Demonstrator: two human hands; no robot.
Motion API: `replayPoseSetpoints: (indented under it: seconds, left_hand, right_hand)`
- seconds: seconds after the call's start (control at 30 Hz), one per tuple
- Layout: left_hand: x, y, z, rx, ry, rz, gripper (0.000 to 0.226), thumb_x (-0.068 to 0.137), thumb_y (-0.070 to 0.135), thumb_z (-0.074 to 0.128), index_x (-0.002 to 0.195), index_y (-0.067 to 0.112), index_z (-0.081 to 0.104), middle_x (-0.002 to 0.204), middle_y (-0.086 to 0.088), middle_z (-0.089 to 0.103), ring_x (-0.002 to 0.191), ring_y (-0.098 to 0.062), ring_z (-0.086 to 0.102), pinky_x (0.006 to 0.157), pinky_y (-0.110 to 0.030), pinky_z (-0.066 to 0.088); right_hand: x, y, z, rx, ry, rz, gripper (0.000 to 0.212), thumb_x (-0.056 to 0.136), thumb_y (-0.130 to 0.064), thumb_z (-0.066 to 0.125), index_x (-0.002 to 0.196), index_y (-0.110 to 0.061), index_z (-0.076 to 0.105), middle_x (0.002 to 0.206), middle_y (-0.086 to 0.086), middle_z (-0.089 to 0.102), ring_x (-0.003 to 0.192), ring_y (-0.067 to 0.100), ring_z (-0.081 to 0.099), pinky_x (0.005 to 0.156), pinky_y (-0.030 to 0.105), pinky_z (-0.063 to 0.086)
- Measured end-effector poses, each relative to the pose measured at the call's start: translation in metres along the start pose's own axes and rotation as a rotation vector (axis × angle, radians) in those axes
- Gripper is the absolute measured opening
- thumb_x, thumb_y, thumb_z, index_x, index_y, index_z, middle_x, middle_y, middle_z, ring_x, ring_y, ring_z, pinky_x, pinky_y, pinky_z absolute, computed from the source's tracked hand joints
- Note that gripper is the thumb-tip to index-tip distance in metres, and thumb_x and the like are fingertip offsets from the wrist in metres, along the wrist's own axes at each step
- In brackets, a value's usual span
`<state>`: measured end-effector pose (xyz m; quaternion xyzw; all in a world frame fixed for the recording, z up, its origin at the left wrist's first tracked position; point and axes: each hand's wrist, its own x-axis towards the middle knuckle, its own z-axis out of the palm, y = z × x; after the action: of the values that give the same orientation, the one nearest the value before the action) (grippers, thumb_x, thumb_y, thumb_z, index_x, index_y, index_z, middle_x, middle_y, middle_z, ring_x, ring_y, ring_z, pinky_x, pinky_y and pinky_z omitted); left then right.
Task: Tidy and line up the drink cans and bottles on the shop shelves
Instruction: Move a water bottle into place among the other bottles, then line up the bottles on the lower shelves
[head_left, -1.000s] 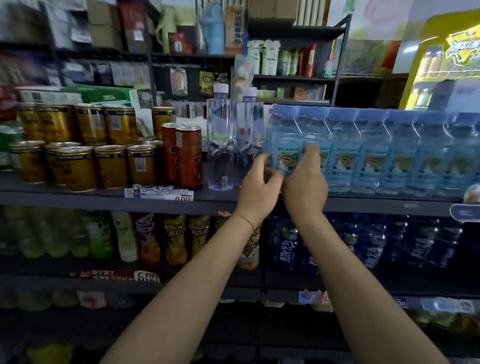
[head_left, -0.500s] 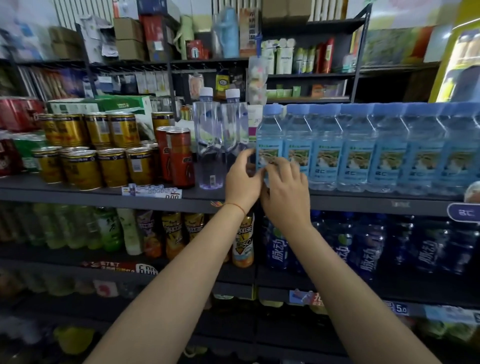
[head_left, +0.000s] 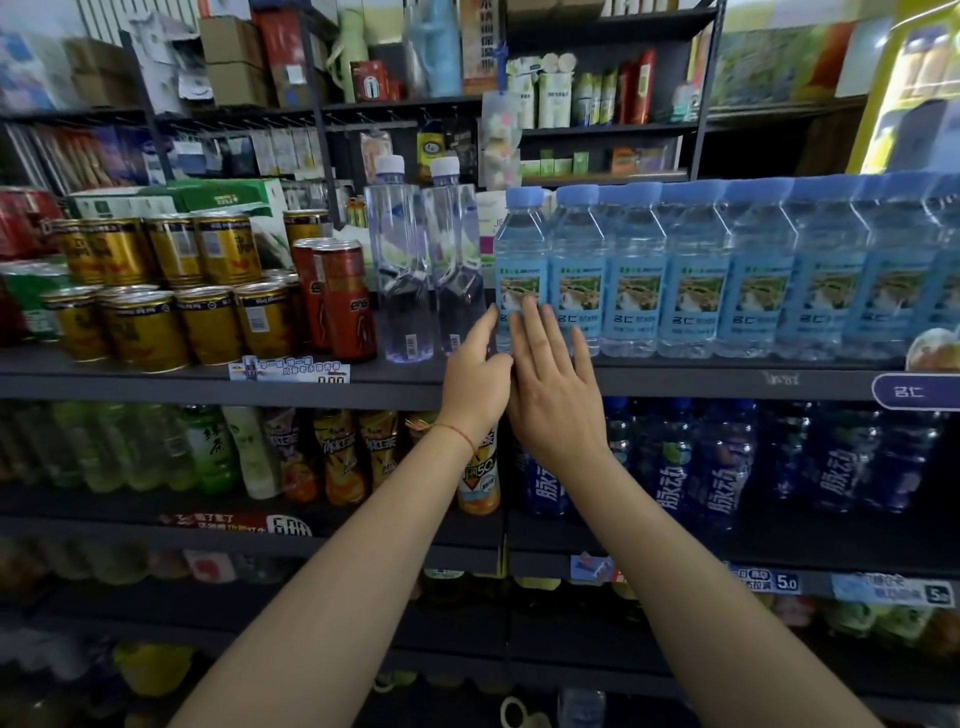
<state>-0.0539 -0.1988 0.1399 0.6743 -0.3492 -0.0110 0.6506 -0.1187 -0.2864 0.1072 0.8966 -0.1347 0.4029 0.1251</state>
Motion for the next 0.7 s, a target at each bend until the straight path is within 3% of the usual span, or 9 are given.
replayPoseSetpoints:
  seconds: [0.1, 0.3, 0.4, 0.47, 0.53, 0.63, 0.7]
  left_hand:
    - [-0.002, 0.001, 0.001, -0.003, -0.009, -0.002, 0.062, 0.094, 0.005, 0.045, 0.152, 0.021, 0.034, 0.156, 0.003, 0.037, 0.144, -0.010, 0.033, 0.120, -0.040, 0.029]
    - [0.002, 0.004, -0.015, 0.020, -0.123, -0.040, 0.064, 0.095, 0.000, 0.046, 0.154, 0.021, 0.031, 0.158, 0.002, 0.034, 0.145, -0.013, 0.031, 0.120, -0.036, 0.027]
    - [-0.002, 0.012, -0.031, 0.135, -0.081, 0.001, 0.055, 0.092, -0.005, 0.045, 0.143, 0.015, 0.048, 0.146, -0.004, 0.049, 0.133, -0.016, 0.046, 0.116, -0.037, 0.035]
    - [-0.012, 0.016, -0.050, 0.194, 0.047, 0.070, 0.037, 0.092, 0.000, 0.049, 0.120, 0.017, 0.065, 0.121, -0.004, 0.064, 0.112, -0.014, 0.060, 0.103, -0.038, 0.048]
    - [-0.028, 0.018, -0.078, 0.208, 0.133, 0.091, 0.024, 0.092, 0.007, 0.052, 0.101, 0.020, 0.069, 0.096, -0.002, 0.070, 0.090, -0.014, 0.067, 0.084, -0.037, 0.057]
    - [-0.056, 0.014, -0.131, 0.224, 0.127, 0.025, 0.019, 0.095, 0.012, 0.053, 0.092, 0.017, 0.071, 0.073, -0.003, 0.069, 0.063, -0.012, 0.065, 0.058, -0.026, 0.054]
    - [-0.074, 0.005, -0.173, 0.293, 0.076, -0.048, 0.019, 0.096, 0.015, 0.054, 0.088, 0.015, 0.072, 0.068, -0.003, 0.068, 0.053, -0.010, 0.062, 0.052, -0.022, 0.049]
  right_hand:
    - [0.000, 0.000, 0.001, -0.001, -0.002, 0.005, 0.062, 0.104, -0.037, 0.015, 0.158, -0.008, 0.010, 0.166, 0.009, 0.003, 0.153, 0.023, 0.003, 0.124, 0.046, 0.008]
    - [0.001, -0.004, -0.005, 0.096, 0.030, 0.021, 0.058, 0.106, -0.035, 0.025, 0.157, -0.008, 0.017, 0.166, 0.008, 0.008, 0.153, 0.023, 0.008, 0.124, 0.046, 0.009]
    - [0.001, -0.022, -0.011, 0.243, 0.155, 0.101, 0.051, 0.100, -0.021, 0.037, 0.148, -0.003, 0.039, 0.158, 0.015, 0.032, 0.147, 0.031, 0.027, 0.119, 0.050, 0.023]
    - [0.000, -0.042, -0.017, 0.293, 0.305, 0.151, 0.041, 0.095, -0.016, 0.043, 0.132, -0.004, 0.056, 0.138, 0.018, 0.053, 0.130, 0.034, 0.048, 0.105, 0.047, 0.035]
    - [-0.002, -0.065, -0.021, 0.349, 0.396, 0.177, 0.027, 0.092, -0.014, 0.047, 0.110, -0.006, 0.065, 0.108, 0.013, 0.064, 0.101, 0.031, 0.059, 0.085, 0.042, 0.039]
    - [-0.006, -0.104, -0.025, 0.574, 0.309, 0.192, 0.020, 0.094, -0.015, 0.045, 0.092, -0.007, 0.064, 0.071, 0.000, 0.056, 0.060, 0.019, 0.049, 0.056, 0.034, 0.036]
    - [-0.008, -0.139, -0.025, 0.725, 0.174, 0.252, 0.016, 0.096, -0.014, 0.047, 0.093, -0.009, 0.063, 0.063, -0.005, 0.050, 0.051, 0.013, 0.043, 0.046, 0.031, 0.032]
